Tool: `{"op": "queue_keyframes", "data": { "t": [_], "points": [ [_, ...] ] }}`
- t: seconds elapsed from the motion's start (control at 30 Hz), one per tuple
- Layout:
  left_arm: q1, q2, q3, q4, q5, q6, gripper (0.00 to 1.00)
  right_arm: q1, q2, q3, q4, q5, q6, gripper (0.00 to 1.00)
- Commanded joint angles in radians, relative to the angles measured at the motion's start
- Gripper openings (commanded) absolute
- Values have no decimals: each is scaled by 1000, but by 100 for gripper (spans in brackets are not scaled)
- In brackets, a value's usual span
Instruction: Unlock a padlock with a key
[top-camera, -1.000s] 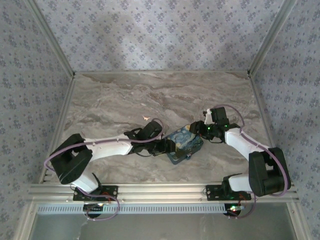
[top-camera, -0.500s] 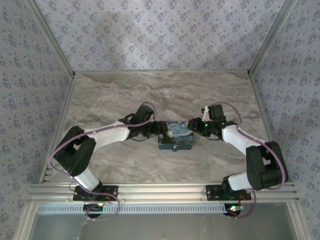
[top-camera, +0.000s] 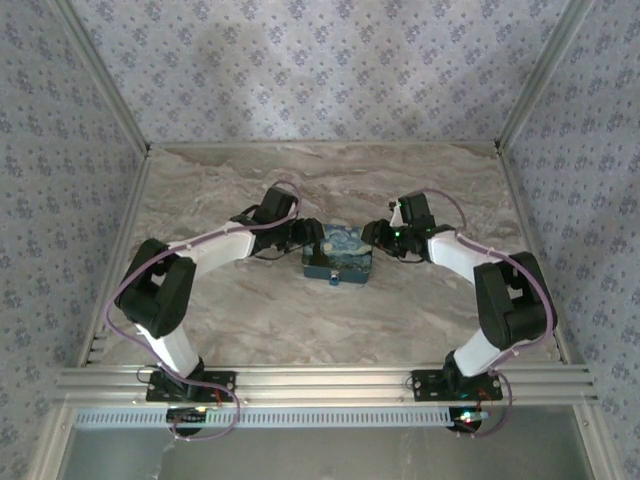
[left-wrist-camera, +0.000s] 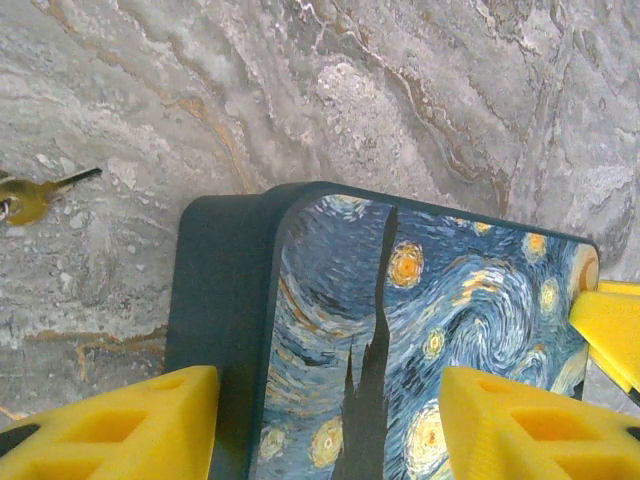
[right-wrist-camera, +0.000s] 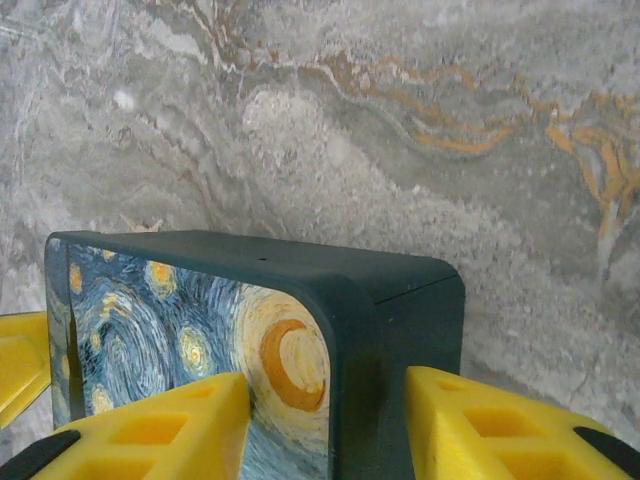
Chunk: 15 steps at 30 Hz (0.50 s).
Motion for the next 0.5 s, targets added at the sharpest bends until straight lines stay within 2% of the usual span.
{"op": "queue_keyframes", "data": {
  "t": [0.0,0.47],
  "points": [
    [-4,11,43,6,27,19,59,5,50,47,-24,38,2,47],
    [12,-27,1,14,2,10,65,-15,57,46,-20,57,-6,52]
  ]
}}
